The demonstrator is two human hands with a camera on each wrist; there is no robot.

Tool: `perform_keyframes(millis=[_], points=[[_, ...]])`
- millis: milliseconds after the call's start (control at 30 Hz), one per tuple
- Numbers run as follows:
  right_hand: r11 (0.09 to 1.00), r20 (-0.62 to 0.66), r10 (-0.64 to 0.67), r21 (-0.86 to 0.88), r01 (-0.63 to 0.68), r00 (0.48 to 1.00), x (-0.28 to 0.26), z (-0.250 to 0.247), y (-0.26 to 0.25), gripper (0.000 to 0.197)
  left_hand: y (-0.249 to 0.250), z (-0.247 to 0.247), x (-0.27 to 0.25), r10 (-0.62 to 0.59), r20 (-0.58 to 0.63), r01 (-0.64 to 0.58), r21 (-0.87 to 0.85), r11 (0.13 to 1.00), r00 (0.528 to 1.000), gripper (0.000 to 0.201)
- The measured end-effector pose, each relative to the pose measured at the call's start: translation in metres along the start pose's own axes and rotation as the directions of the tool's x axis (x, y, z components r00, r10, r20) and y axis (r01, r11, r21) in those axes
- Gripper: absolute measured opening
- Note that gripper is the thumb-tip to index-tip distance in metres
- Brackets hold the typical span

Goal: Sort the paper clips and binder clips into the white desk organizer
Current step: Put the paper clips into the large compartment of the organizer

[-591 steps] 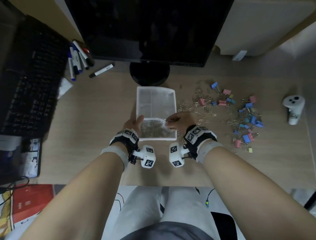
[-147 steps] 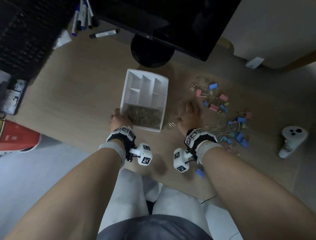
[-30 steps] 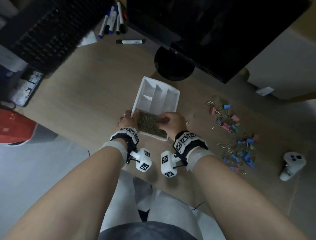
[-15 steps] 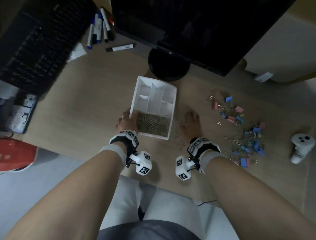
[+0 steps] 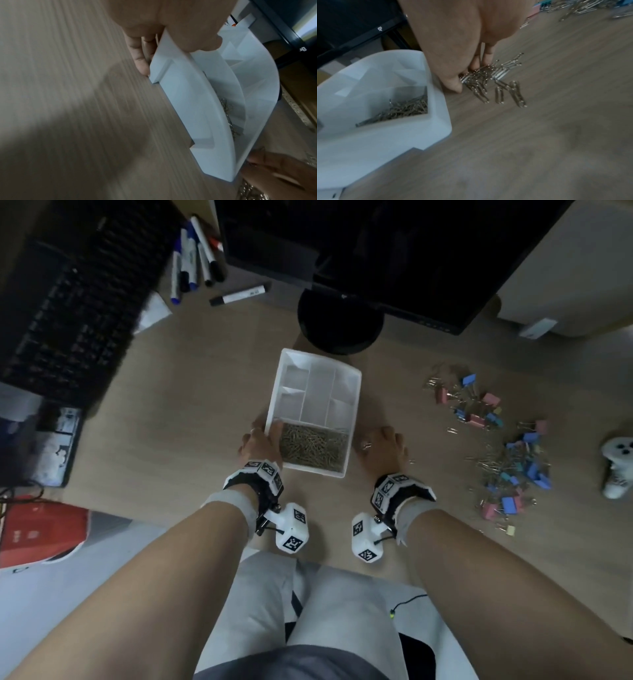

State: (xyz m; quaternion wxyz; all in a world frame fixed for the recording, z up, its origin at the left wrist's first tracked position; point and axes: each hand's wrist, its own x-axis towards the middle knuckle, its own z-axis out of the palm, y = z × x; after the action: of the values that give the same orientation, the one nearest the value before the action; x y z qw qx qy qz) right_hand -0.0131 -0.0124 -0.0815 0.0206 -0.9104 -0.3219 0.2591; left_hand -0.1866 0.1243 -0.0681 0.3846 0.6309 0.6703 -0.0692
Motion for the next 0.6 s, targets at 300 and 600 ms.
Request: perform_keyframes(millis=[300, 600], points=[[0.843, -0.053, 0.489, 0.287, -0.456, 0.871, -0.029, -0.01, 0.052, 0.078, 0.003, 0.003, -0.001, 0.017, -0.03, -0.017, 0.013, 1.0, 0.999, 0.064], [0.894, -0.038, 0.351, 0.311, -0.323, 0.936, -0.021, 0.007, -0.01, 0.07, -0.003, 0.001, 0.003, 0.112, -0.046, -0.111, 0.023, 0.994, 0.993, 0.068]])
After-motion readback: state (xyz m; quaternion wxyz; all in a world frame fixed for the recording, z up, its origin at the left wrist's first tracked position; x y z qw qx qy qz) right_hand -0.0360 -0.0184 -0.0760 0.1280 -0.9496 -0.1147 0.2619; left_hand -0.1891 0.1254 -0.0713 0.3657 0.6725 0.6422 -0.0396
